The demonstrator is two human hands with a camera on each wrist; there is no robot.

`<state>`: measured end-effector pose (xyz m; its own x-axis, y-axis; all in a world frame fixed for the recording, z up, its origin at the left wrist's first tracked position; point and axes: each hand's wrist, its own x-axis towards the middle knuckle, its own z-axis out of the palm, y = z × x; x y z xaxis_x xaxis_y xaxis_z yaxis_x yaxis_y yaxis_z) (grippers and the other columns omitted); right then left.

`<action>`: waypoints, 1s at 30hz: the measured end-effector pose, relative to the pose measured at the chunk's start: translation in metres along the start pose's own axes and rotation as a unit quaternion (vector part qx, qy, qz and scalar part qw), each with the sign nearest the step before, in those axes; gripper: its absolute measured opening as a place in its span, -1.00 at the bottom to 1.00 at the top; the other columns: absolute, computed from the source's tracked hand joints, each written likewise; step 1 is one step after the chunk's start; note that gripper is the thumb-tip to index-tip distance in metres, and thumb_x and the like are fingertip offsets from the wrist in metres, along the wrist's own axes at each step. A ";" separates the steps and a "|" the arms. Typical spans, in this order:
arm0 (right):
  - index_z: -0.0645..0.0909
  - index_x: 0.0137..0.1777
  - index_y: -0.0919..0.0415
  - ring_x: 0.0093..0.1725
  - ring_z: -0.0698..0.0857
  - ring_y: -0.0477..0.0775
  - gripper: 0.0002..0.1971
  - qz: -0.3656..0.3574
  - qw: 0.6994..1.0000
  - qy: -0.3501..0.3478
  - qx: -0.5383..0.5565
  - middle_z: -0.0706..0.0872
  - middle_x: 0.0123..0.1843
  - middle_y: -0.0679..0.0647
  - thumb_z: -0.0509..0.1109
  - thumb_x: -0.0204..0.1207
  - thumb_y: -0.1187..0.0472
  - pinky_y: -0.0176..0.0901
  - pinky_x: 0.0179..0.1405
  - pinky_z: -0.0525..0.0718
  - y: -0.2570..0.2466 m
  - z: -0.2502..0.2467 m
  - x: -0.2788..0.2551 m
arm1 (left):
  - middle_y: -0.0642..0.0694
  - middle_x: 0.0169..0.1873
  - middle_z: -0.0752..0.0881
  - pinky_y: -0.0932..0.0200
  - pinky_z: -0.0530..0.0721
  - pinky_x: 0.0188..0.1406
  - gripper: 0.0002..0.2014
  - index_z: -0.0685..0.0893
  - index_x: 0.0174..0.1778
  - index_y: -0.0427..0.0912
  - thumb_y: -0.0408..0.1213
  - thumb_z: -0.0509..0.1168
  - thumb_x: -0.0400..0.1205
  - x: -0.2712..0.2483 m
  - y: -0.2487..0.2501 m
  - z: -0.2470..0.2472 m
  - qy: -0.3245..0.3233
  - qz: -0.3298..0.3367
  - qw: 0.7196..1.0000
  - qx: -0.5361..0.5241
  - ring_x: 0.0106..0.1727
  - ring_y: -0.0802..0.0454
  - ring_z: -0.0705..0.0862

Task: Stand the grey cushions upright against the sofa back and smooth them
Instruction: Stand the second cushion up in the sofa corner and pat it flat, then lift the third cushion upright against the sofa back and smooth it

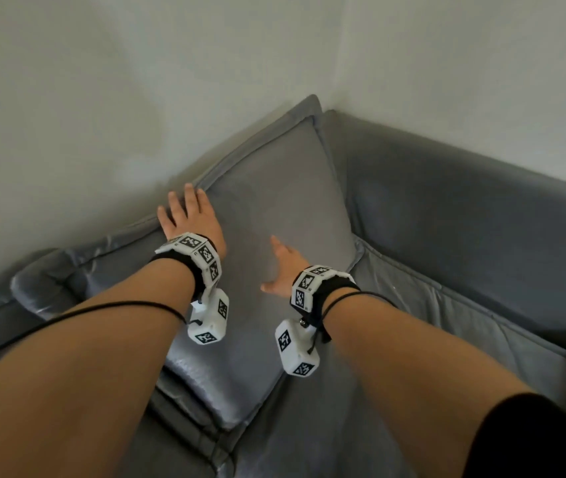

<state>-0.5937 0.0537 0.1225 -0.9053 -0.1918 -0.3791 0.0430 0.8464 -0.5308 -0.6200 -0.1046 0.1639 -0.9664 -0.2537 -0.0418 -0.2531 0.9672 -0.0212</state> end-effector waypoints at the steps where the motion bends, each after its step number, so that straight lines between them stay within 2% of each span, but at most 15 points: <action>1: -0.20 0.70 -0.03 0.65 0.23 0.25 0.05 0.005 1.000 0.009 0.001 0.06 0.72 0.14 0.52 0.44 0.07 0.12 0.58 0.33 0.004 -0.006 -0.002 | -0.14 0.70 -0.29 -0.29 -0.20 0.66 -0.16 -0.18 0.70 -0.12 -0.24 0.24 0.64 -0.001 0.008 -0.001 -0.003 0.007 1.000 -0.003 0.70 -0.28 -0.28; 7: 0.00 0.69 0.10 0.48 0.48 0.29 -0.11 0.061 0.994 0.094 0.016 0.38 0.55 0.25 0.47 0.48 0.11 0.02 0.38 0.50 0.041 -0.043 -0.030 | -0.16 0.71 -0.20 -0.24 -0.15 0.68 -0.19 -0.07 0.70 -0.09 -0.12 0.28 0.65 -0.019 0.069 -0.013 -0.036 0.053 0.996 -0.053 0.72 -0.25 -0.21; 10: 0.25 0.56 0.23 0.39 0.57 0.28 -0.31 0.094 0.988 0.122 0.022 0.52 0.44 0.24 0.44 0.49 0.10 -0.02 0.27 0.56 0.062 -0.057 -0.045 | -0.16 0.72 -0.12 -0.23 -0.09 0.68 -0.21 -0.02 0.70 -0.10 -0.07 0.27 0.65 -0.032 0.100 -0.017 -0.046 0.079 0.994 -0.067 0.72 -0.25 -0.13; 12: 0.34 0.48 0.26 0.37 0.59 0.27 -0.39 0.120 0.982 0.141 0.029 0.57 0.39 0.22 0.44 0.49 0.08 -0.03 0.26 0.58 0.087 -0.069 -0.059 | -0.15 0.72 -0.06 -0.24 -0.06 0.68 -0.22 0.02 0.69 -0.10 -0.03 0.28 0.63 -0.044 0.130 -0.019 -0.054 0.112 0.989 -0.078 0.72 -0.26 -0.07; 14: 0.37 0.47 0.25 0.40 0.58 0.25 -0.42 0.139 0.975 0.164 0.050 0.57 0.40 0.20 0.42 0.50 0.09 -0.05 0.29 0.55 0.109 -0.079 -0.074 | -0.15 0.71 0.04 -0.24 0.00 0.66 -0.25 0.10 0.67 -0.10 0.00 0.28 0.62 -0.055 0.156 -0.020 -0.057 0.135 0.986 -0.077 0.71 -0.26 0.01; 18: 0.39 0.46 0.26 0.39 0.57 0.25 -0.50 0.176 0.956 0.210 0.104 0.55 0.43 0.20 0.35 0.55 0.13 -0.05 0.28 0.54 0.151 -0.098 -0.108 | -0.18 0.56 0.39 -0.23 0.23 0.57 -0.41 0.36 0.51 -0.14 0.05 0.26 0.61 -0.078 0.205 -0.024 -0.061 0.188 0.977 -0.076 0.59 -0.28 0.31; 22: 0.44 0.39 0.24 0.32 0.61 0.25 -0.58 0.263 0.915 0.262 0.160 0.59 0.38 0.19 0.34 0.56 0.15 -0.05 0.22 0.57 0.243 -0.113 -0.177 | -0.19 0.45 0.52 -0.22 0.35 0.51 -0.47 0.47 0.39 -0.15 0.07 0.29 0.59 -0.143 0.301 -0.018 -0.085 0.276 0.954 -0.080 0.52 -0.30 0.41; 26: 0.45 0.37 0.25 0.33 0.61 0.25 -0.61 0.336 0.873 0.302 0.182 0.60 0.37 0.20 0.31 0.57 0.17 -0.05 0.23 0.56 0.330 -0.116 -0.253 | -0.17 0.50 0.48 -0.18 0.35 0.49 -0.40 0.40 0.50 -0.14 0.08 0.29 0.59 -0.224 0.389 0.000 -0.108 0.352 0.927 -0.073 0.54 -0.27 0.39; 30: 0.44 0.38 0.22 0.34 0.60 0.27 -0.59 0.390 0.840 0.317 0.204 0.59 0.38 0.22 0.31 0.55 0.15 -0.03 0.28 0.56 0.402 -0.111 -0.319 | -0.16 0.51 0.47 -0.18 0.37 0.51 -0.37 0.37 0.53 -0.14 0.08 0.28 0.59 -0.296 0.456 0.022 -0.132 0.408 0.901 -0.062 0.54 -0.27 0.39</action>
<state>-0.3349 0.5104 0.1142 -0.5715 0.7554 -0.3205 0.7523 0.3264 -0.5723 -0.4483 0.4109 0.1451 -0.7932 0.5641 -0.2291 0.5175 0.8229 0.2344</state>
